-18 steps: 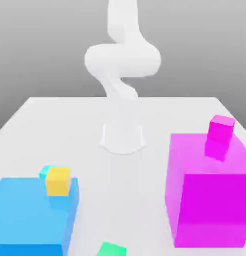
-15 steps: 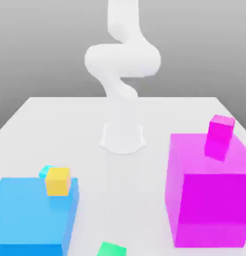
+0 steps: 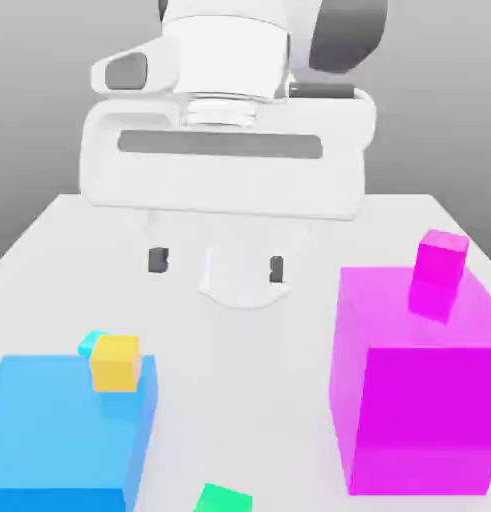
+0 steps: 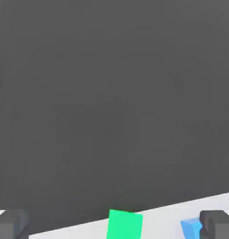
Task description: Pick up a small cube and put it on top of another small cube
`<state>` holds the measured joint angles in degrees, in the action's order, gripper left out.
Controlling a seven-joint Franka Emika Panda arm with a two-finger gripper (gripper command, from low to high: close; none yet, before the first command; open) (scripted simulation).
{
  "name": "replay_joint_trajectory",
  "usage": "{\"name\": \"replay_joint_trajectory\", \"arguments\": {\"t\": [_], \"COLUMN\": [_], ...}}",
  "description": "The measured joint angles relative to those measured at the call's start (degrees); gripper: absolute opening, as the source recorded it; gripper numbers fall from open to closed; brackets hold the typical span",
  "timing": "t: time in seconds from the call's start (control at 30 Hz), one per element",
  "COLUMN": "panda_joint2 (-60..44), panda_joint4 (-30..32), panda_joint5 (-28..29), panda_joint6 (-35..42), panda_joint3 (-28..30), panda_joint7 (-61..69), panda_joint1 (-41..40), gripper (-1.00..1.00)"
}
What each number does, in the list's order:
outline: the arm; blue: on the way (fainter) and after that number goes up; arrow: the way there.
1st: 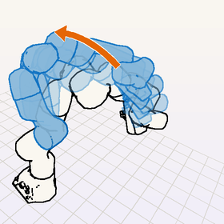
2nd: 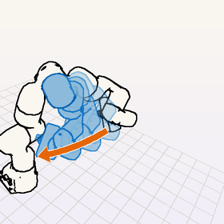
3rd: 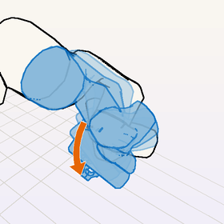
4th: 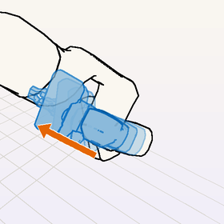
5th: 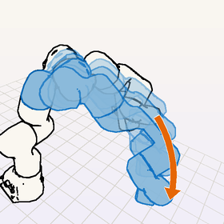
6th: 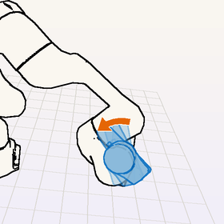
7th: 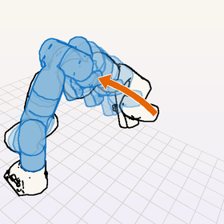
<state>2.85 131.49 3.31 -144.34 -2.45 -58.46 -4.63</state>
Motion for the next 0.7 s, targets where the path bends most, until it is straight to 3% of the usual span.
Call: {"name": "replay_joint_trajectory", "arguments": {"t": [0.33, 0.47, 0.5, 0.7], "panda_joint2": [-20.64, -28.94, -30.81, -31.74], "panda_joint4": [-0.12, -1.4, -1.75, -1.93], "panda_joint5": [-1.48, -1.35, -1.24, -1.17], "panda_joint6": [-6.17, -11.91, -13.38, -14.16], "panda_joint3": [0.31, 0.65, 0.77, 0.81], "panda_joint7": [-3.92, -4.48, -4.57, -4.64], "panda_joint1": [-0.42, -0.21, -0.11, -0.09], "gripper": [0.0, 0.0, -1.0, -1.0]}}
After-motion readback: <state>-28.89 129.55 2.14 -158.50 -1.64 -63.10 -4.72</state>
